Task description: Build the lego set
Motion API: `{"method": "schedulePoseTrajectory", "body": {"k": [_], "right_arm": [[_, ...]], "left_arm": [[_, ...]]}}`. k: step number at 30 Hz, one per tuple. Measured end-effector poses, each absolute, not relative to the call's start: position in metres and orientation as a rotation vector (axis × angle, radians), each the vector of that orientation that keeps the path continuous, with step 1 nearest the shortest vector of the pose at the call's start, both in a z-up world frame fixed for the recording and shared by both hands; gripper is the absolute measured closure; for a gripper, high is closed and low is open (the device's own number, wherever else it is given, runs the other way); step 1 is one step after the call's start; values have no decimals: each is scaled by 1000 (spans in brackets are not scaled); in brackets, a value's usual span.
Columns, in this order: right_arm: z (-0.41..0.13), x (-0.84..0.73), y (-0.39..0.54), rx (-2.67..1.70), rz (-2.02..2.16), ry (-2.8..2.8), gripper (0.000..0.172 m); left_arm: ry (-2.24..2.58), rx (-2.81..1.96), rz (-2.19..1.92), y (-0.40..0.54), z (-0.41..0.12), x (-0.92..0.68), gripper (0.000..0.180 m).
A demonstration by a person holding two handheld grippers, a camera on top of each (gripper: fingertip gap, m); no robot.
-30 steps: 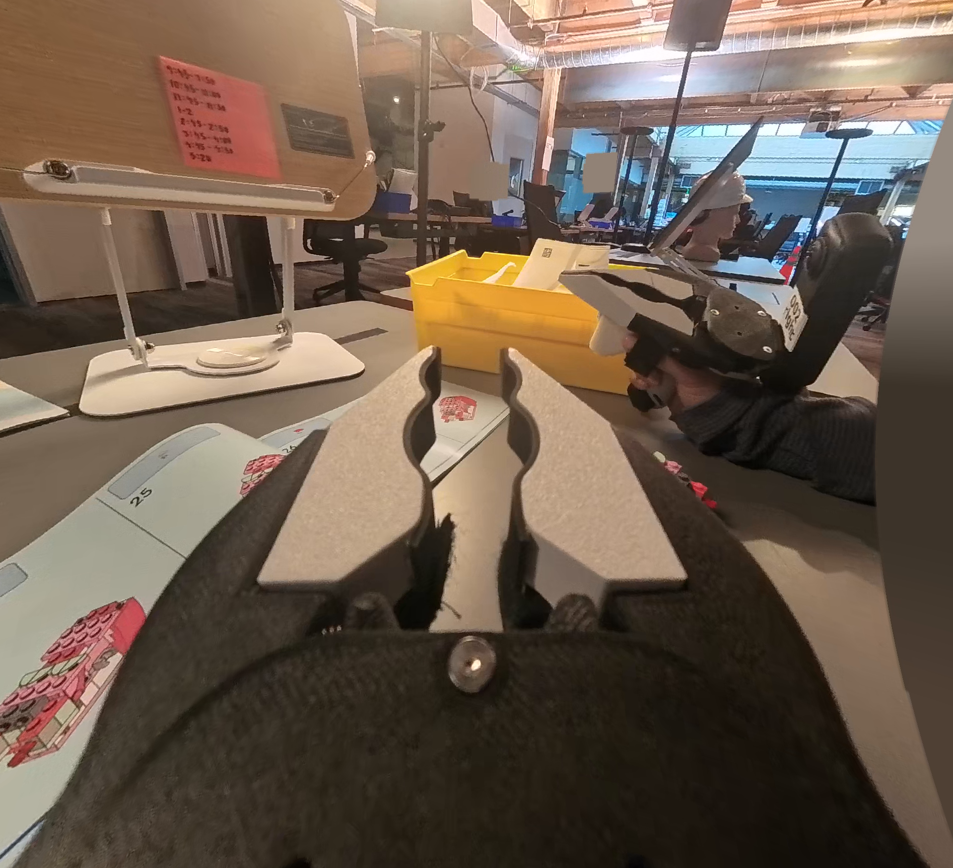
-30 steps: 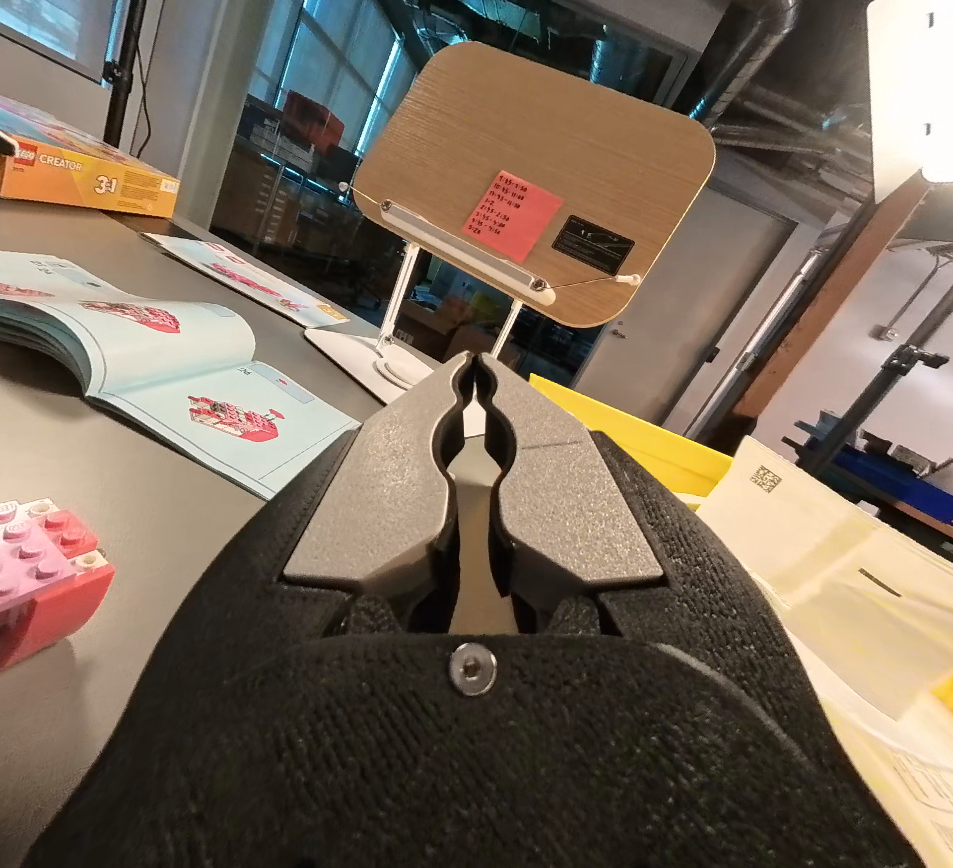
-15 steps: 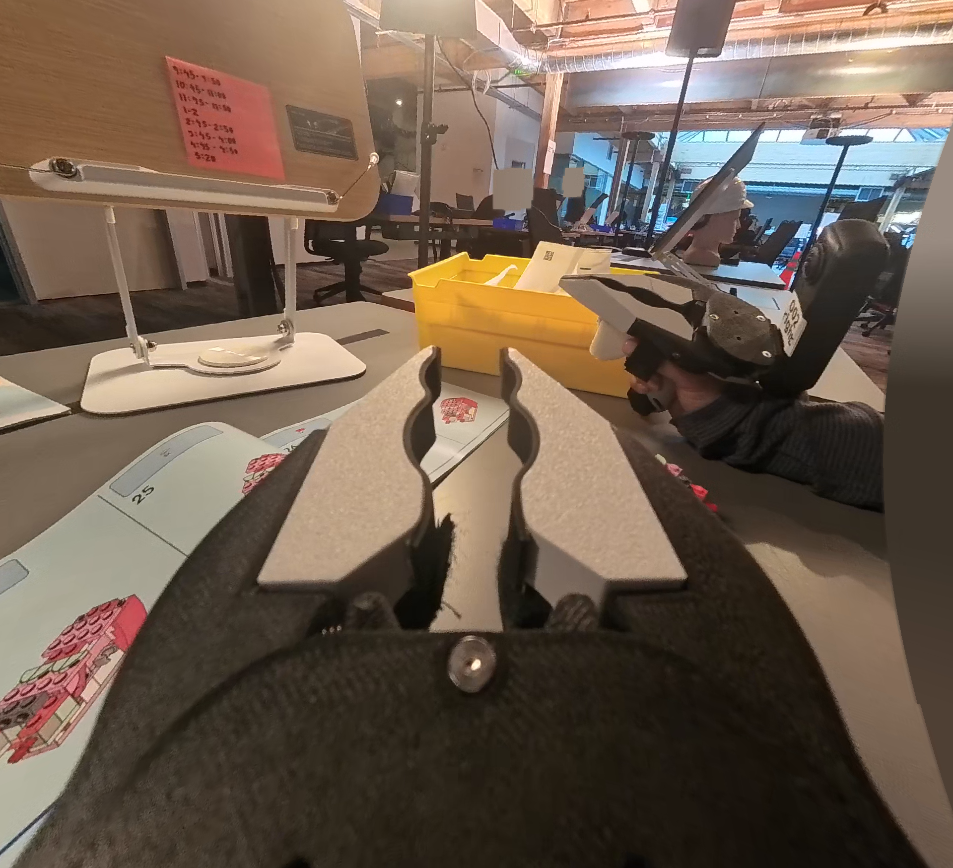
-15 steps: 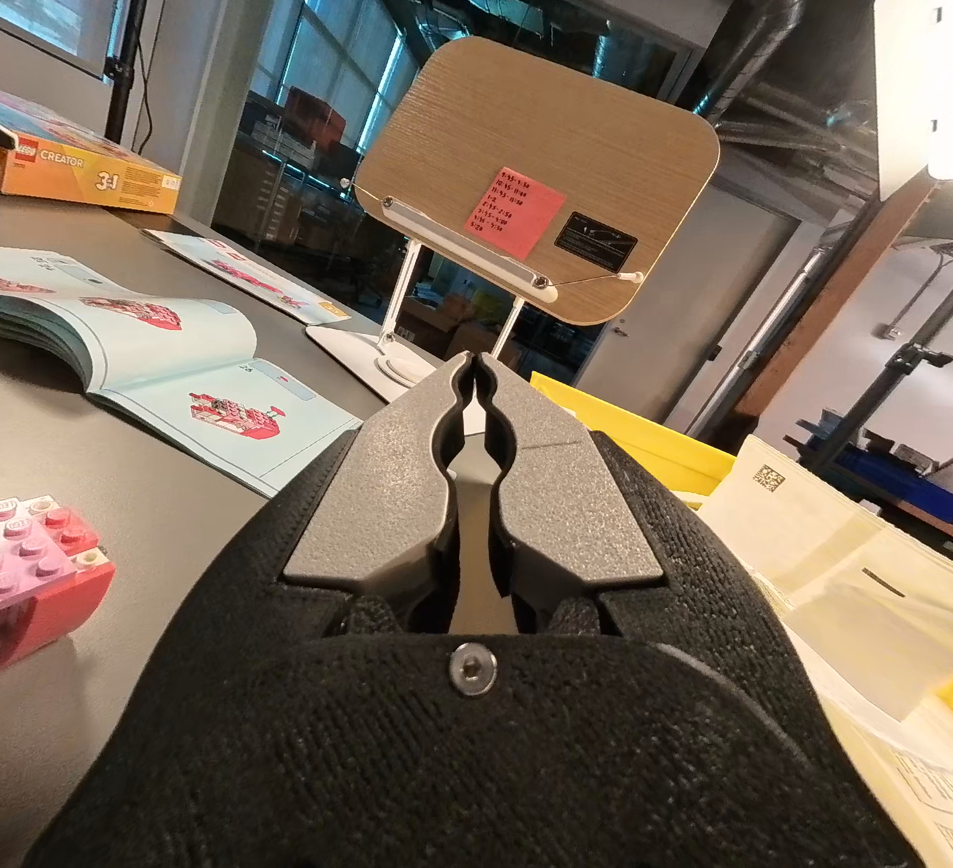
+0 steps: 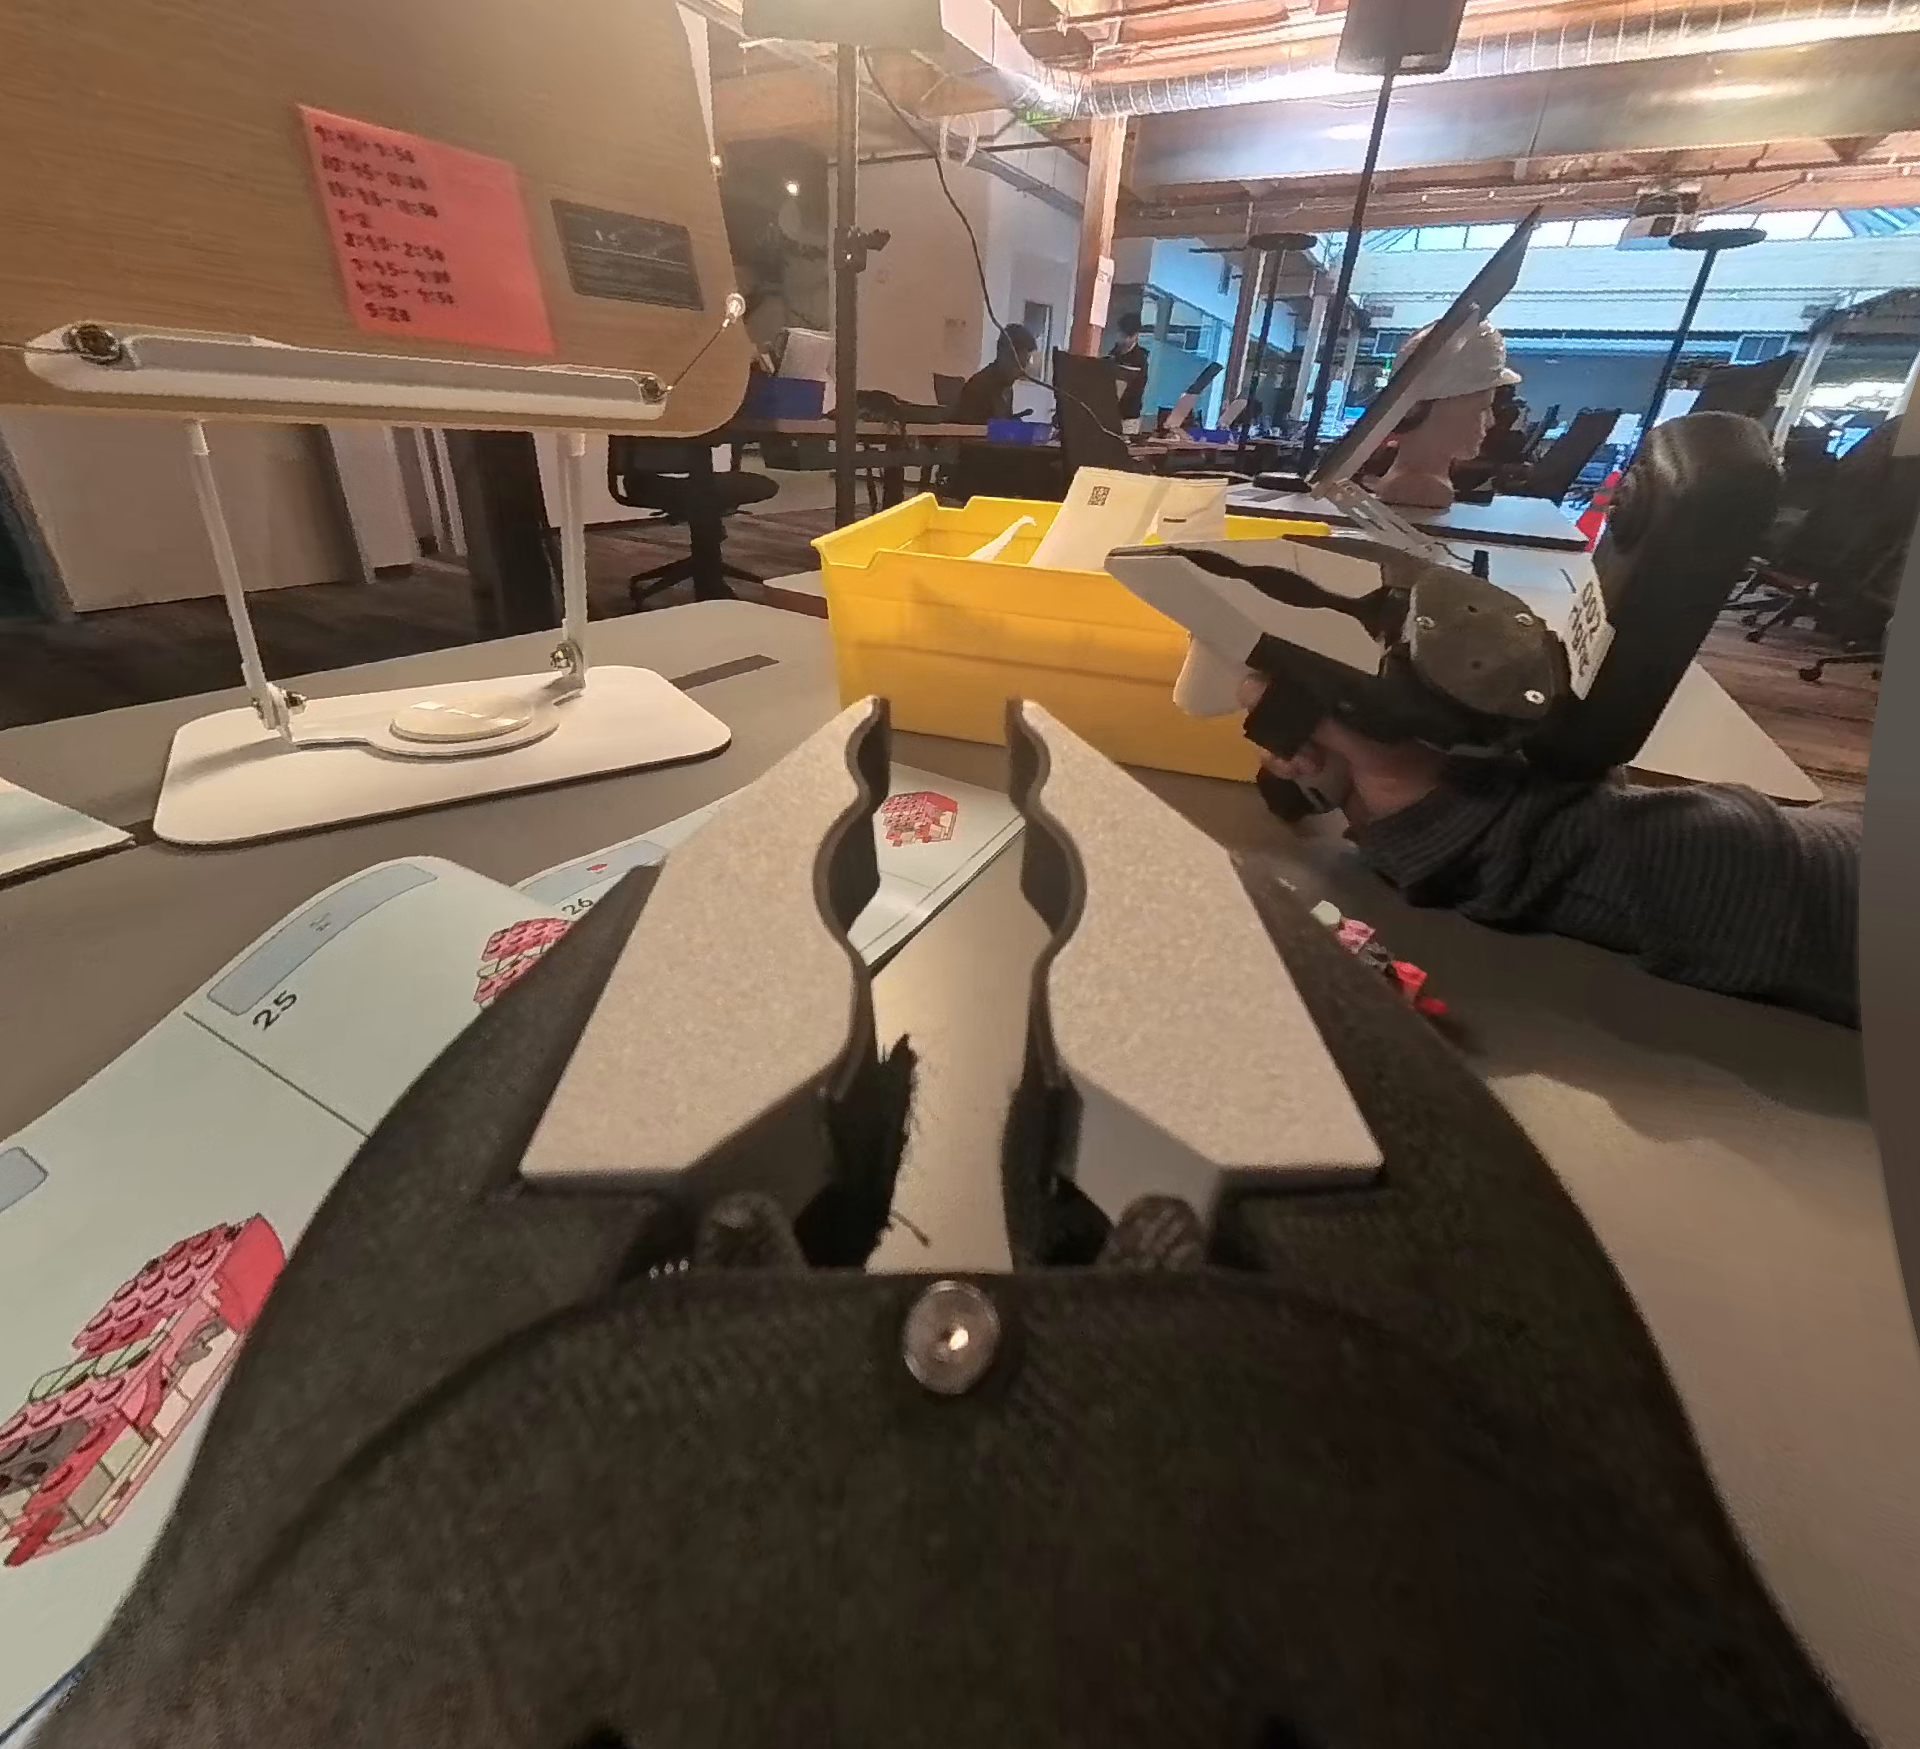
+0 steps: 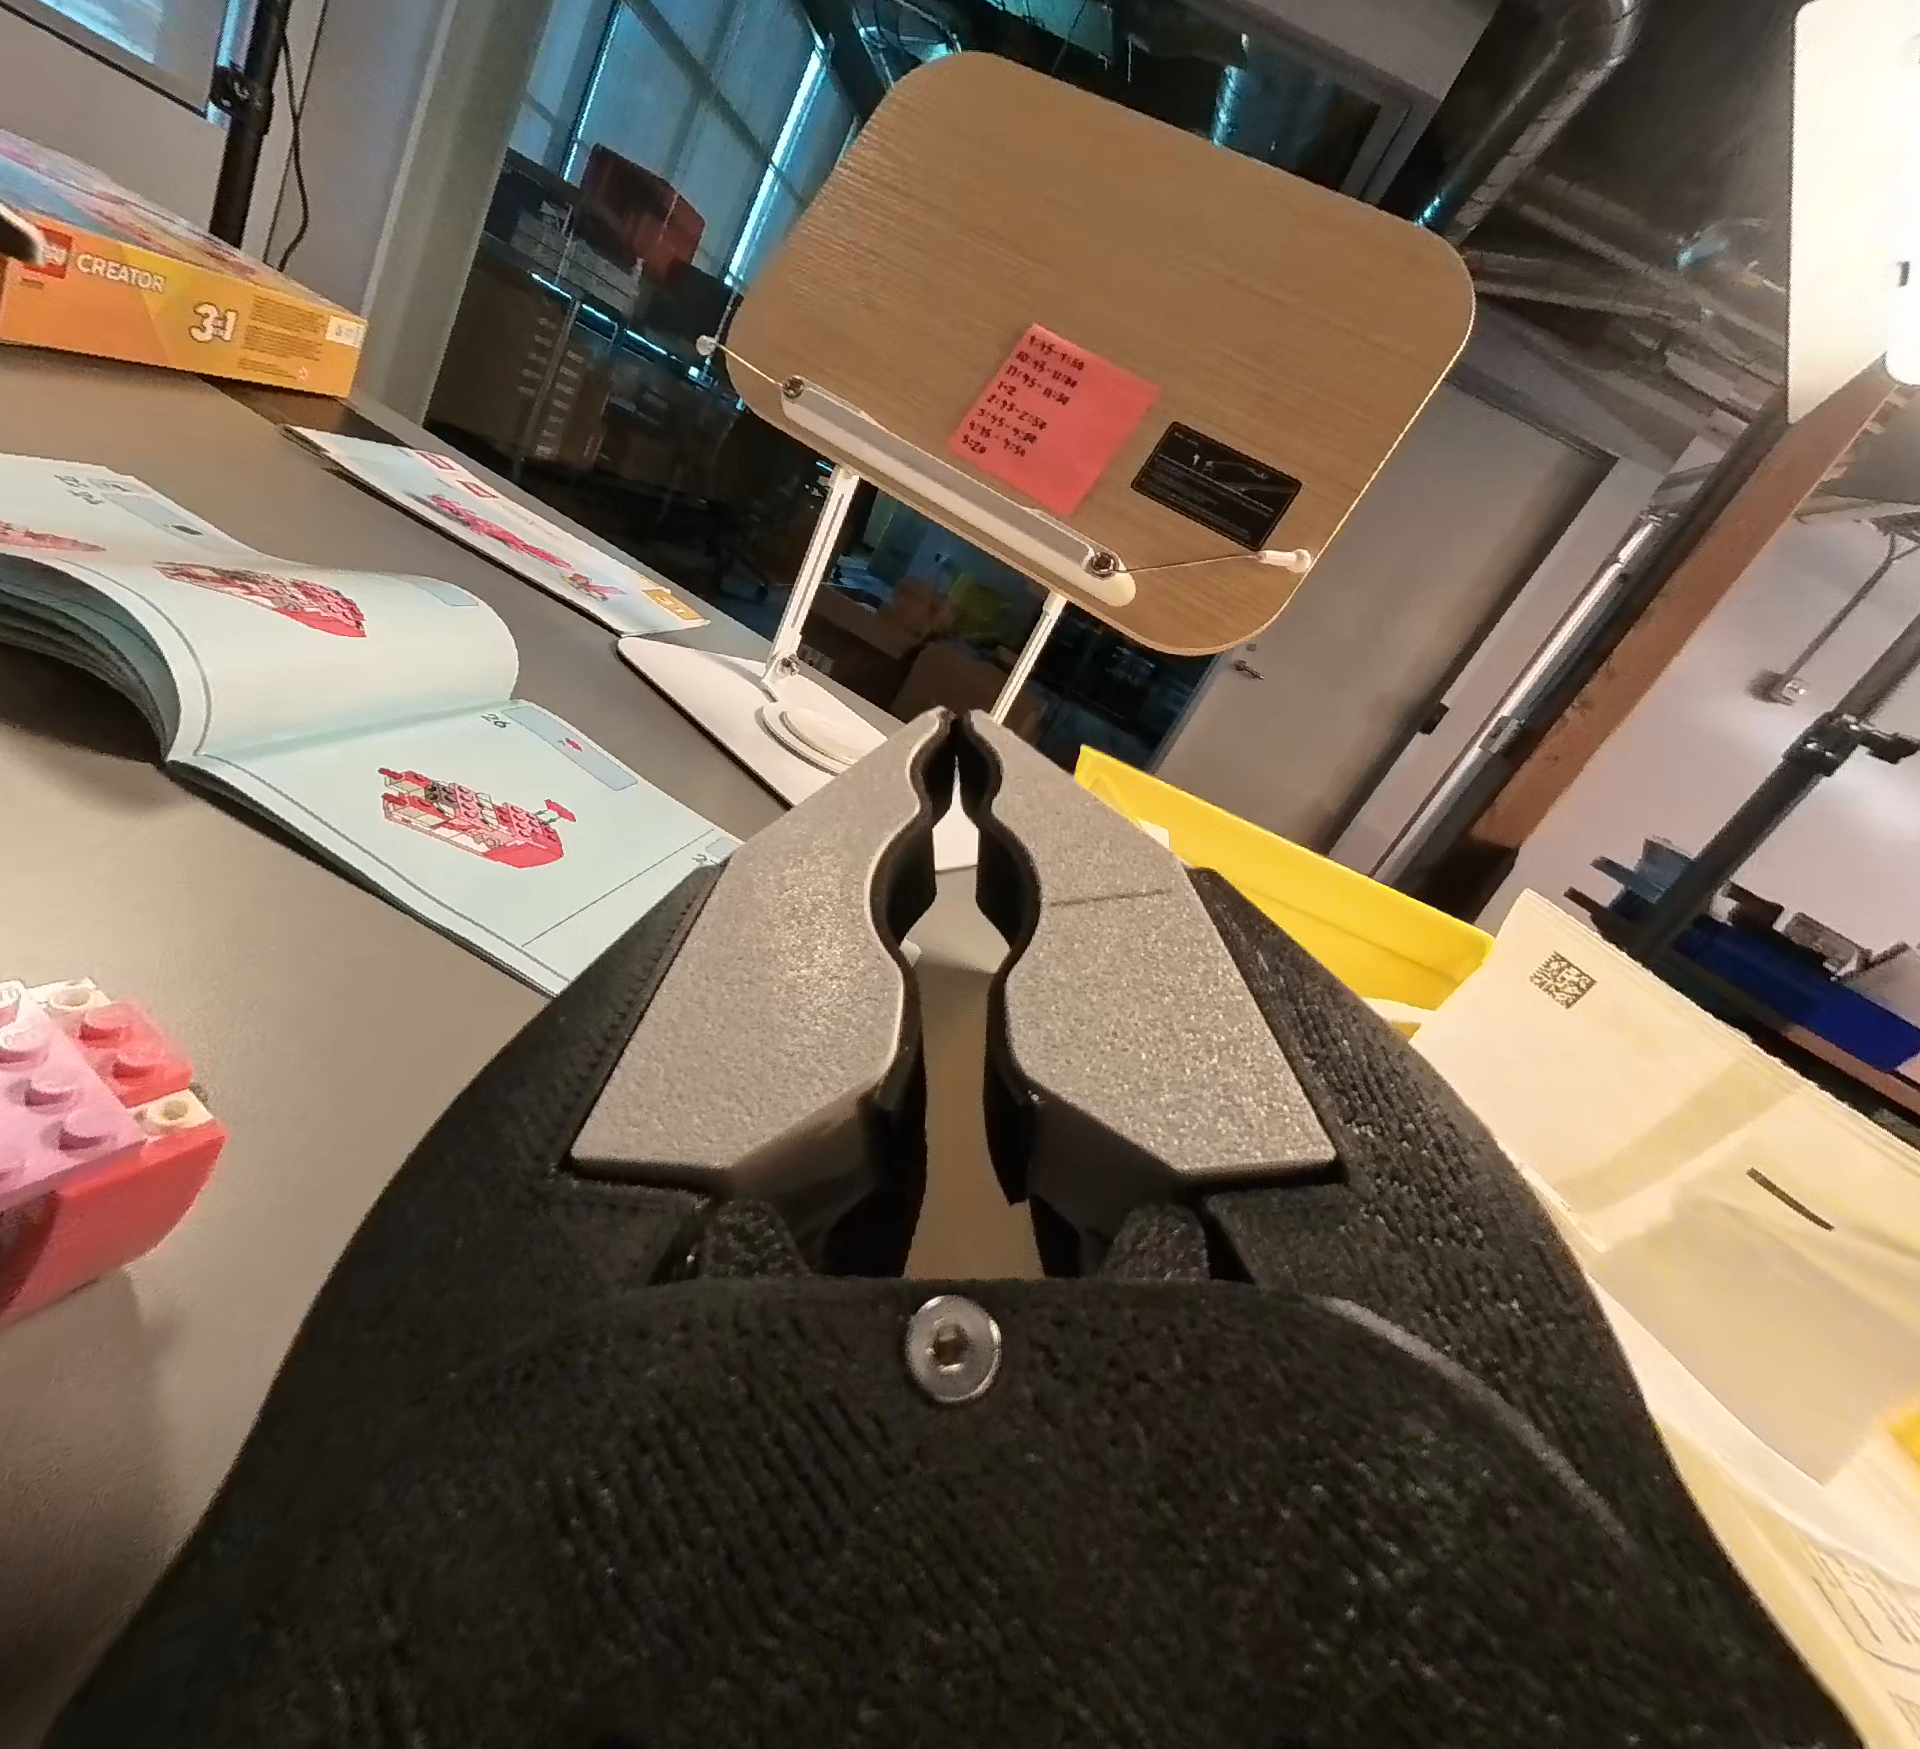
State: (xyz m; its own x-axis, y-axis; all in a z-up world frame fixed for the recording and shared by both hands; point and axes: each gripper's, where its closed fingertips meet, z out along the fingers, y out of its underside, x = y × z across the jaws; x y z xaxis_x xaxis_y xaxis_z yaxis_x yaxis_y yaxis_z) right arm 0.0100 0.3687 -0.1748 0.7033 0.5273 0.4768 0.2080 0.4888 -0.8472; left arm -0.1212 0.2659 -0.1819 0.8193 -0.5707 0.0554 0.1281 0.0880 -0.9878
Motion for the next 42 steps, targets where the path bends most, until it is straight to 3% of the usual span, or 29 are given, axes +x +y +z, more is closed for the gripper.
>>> {"method": "schedulePoseTrajectory", "body": {"k": [17, 38, 42], "right_arm": [[-178, 8, 368, -1063, 139, -831, 172], [-186, -1, 369, -1066, 78, -895, 172], [-187, 0, 369, -1073, 91, -891, 172]], "left_arm": [[472, -1331, -354, 257, -175, -105, 158], [361, -1355, -502, 259, -175, -116, 157], [425, -1311, -469, 246, -155, -110, 155]]}}
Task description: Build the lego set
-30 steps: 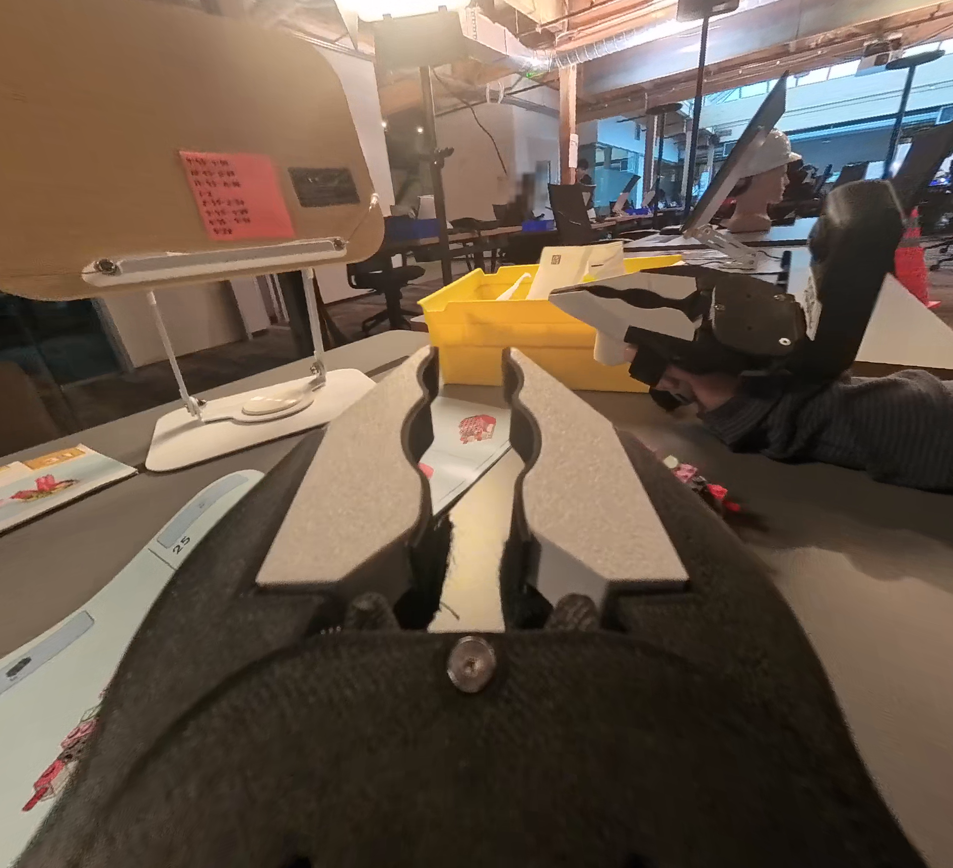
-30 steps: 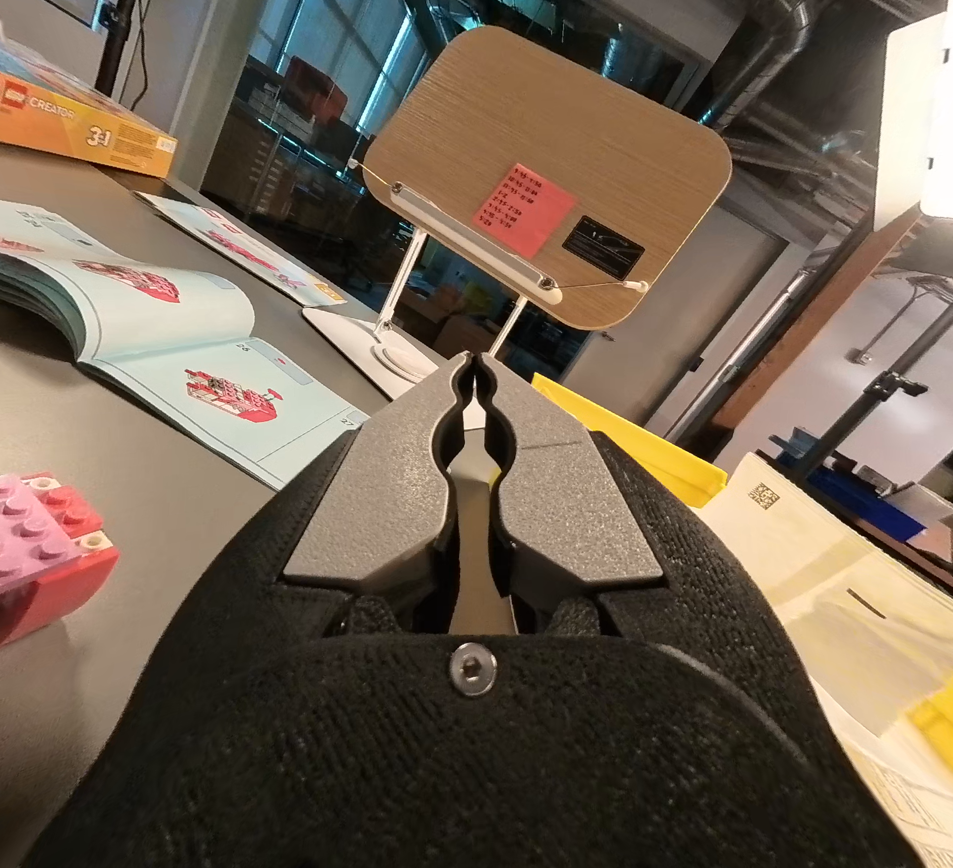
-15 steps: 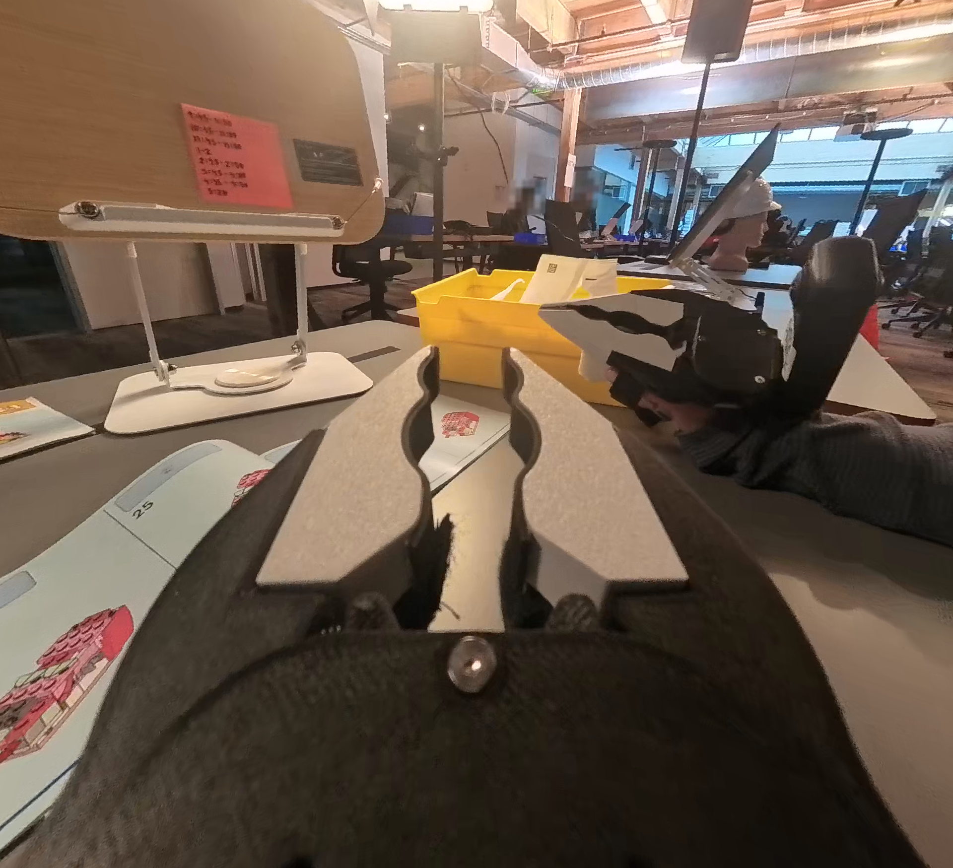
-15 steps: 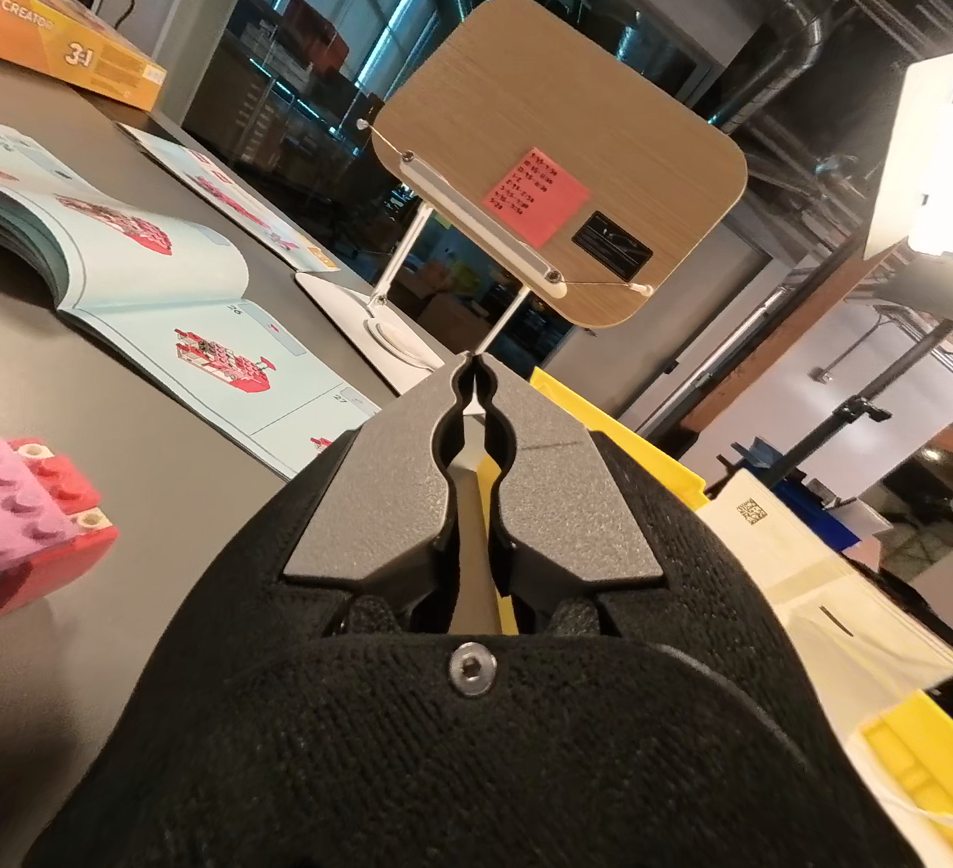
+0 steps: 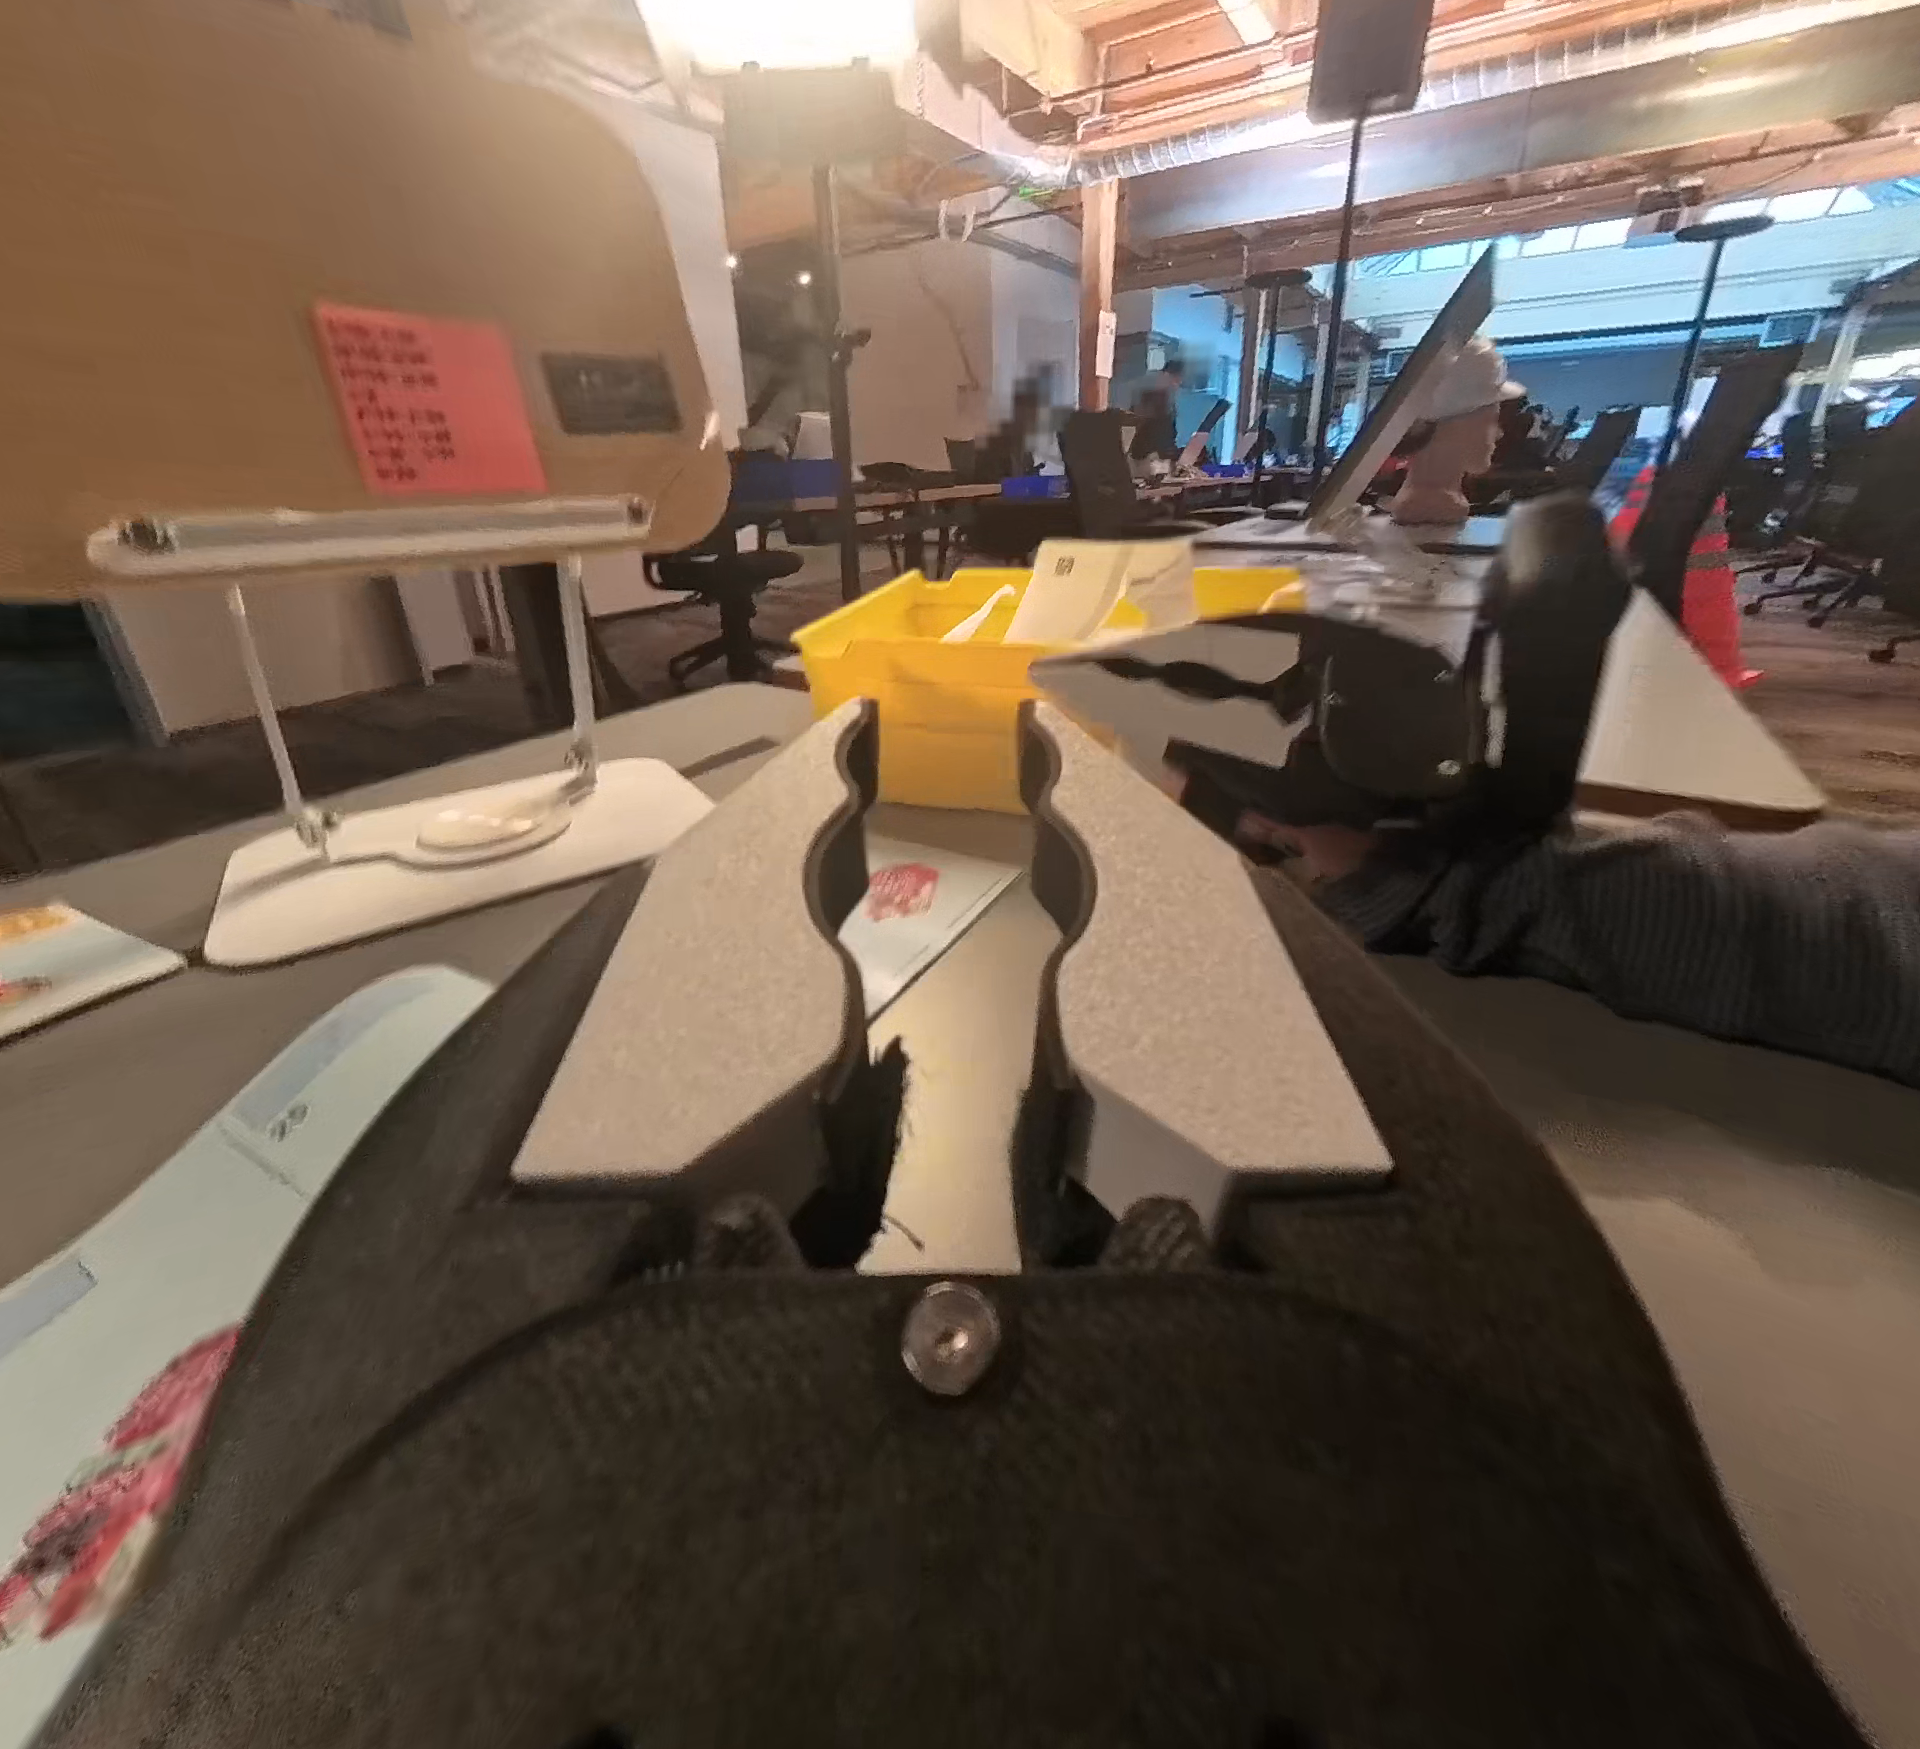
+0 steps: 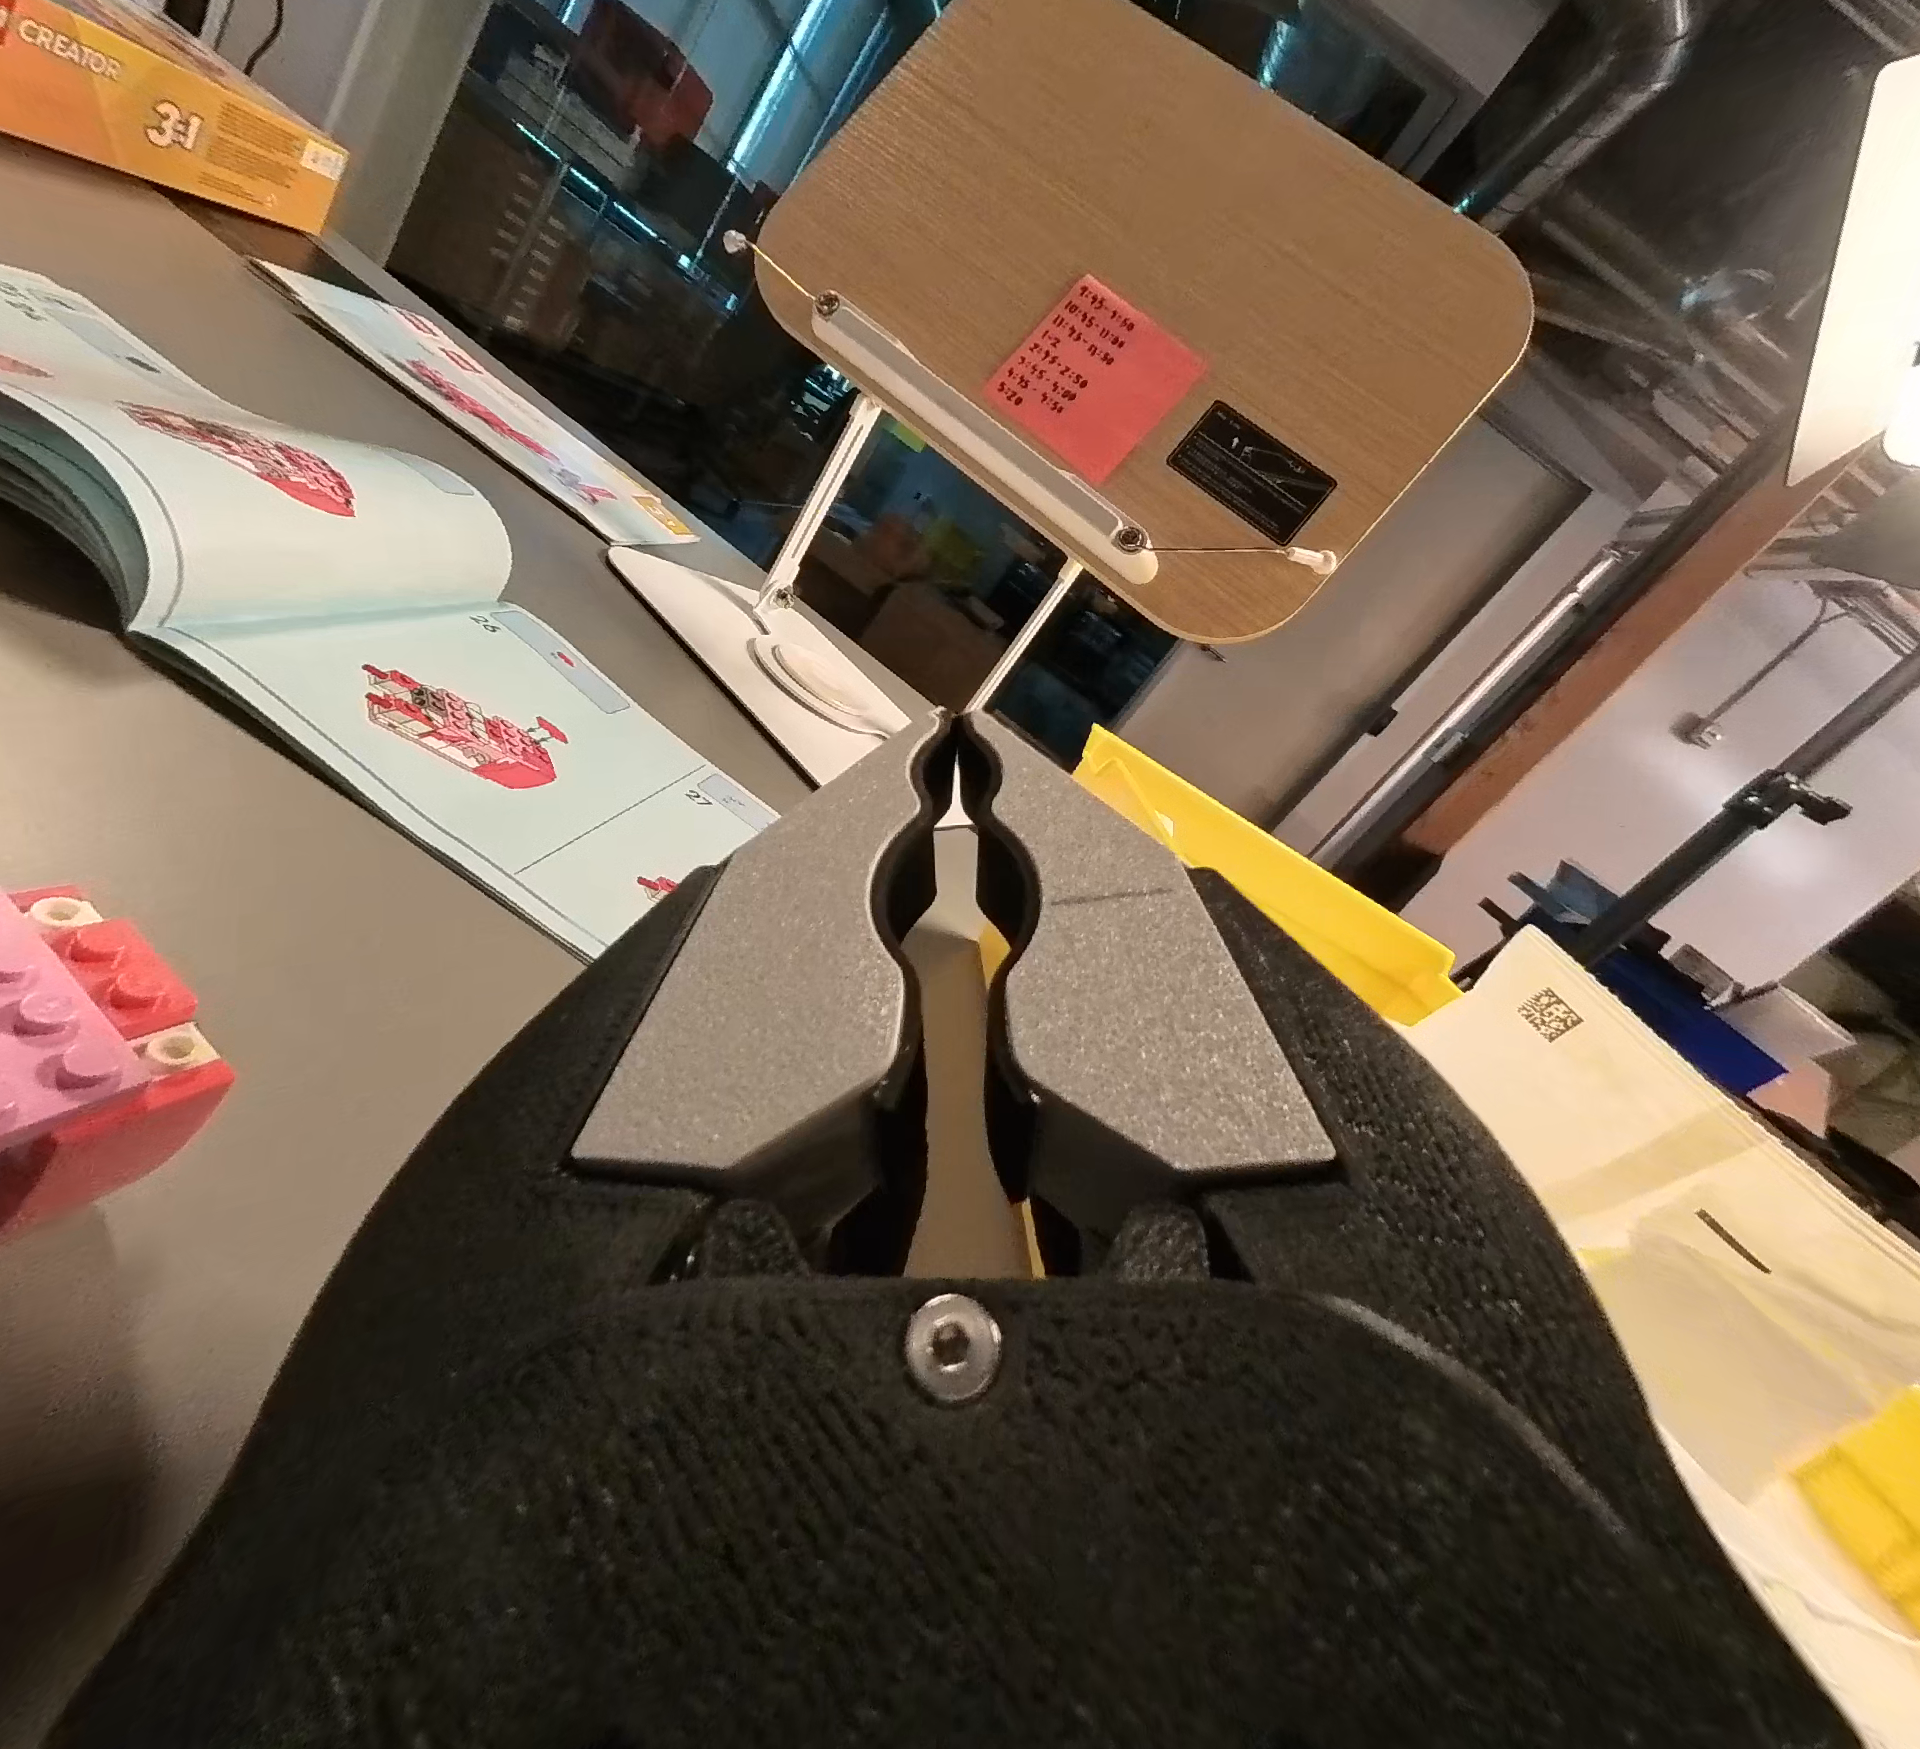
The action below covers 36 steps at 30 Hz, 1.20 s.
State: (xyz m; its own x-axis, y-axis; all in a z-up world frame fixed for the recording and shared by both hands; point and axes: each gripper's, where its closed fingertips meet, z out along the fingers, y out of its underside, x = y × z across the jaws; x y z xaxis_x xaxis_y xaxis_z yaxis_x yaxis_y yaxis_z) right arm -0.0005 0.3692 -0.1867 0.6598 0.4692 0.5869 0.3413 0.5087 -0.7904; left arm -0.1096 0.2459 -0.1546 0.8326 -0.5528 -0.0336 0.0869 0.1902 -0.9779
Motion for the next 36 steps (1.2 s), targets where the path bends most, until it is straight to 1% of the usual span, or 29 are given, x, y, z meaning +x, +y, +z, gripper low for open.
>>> {"method": "schedulePoseTrajectory", "body": {"k": [2, 4, 6, 9, 13, 16, 17, 18, 20, 21, 23, 25, 29, 33, 36], "right_arm": [[-187, -1, 369, -1074, 95, -896, 172], [-188, -4, 368, -1070, 97, -910, 172], [-190, -7, 366, -1062, 96, -927, 172], [-190, -11, 365, -1050, 101, -943, 172], [-190, -15, 365, -1050, 125, -941, 172], [-190, -15, 365, -1049, 126, -944, 172], [-190, -15, 365, -1048, 127, -943, 172], [-190, -15, 365, -1049, 128, -943, 172], [-190, -14, 366, -1053, 131, -938, 172], [-190, -14, 366, -1056, 133, -933, 172], [-189, -12, 368, -1062, 140, -922, 172], [-189, -11, 368, -1067, 147, -914, 172], [-189, -11, 368, -1070, 155, -911, 172], [-190, -12, 367, -1066, 155, -923, 172], [-190, -13, 367, -1063, 154, -924, 172]], "left_arm": [[418, -1288, -538, 226, -124, -107, 151], [367, -1320, -566, 202, -96, -117, 152], [308, -1446, -479, 183, -84, -145, 155], [258, -1715, -263, 157, -83, -214, 164], [43, -2100, 205, 129, -102, -354, 162], [-57, -2515, 368, 101, -144, -427, 160], [-77, -2664, 400, 90, -160, -445, 162], [-93, -2778, 401, 83, -174, -459, 169], [-157, -2959, 387, 71, -199, -480, 175], [-193, -3040, 375, 64, -210, -487, 174], [-274, -3180, 315, 52, -229, -493, 167], [-304, -3274, 348, 43, -243, -502, 161], [-279, -3390, 492, 32, -256, -519, 166], [-323, -3431, 455, 27, -266, -521, 166], [-269, -3437, 448, 28, -273, -523, 168]]}}
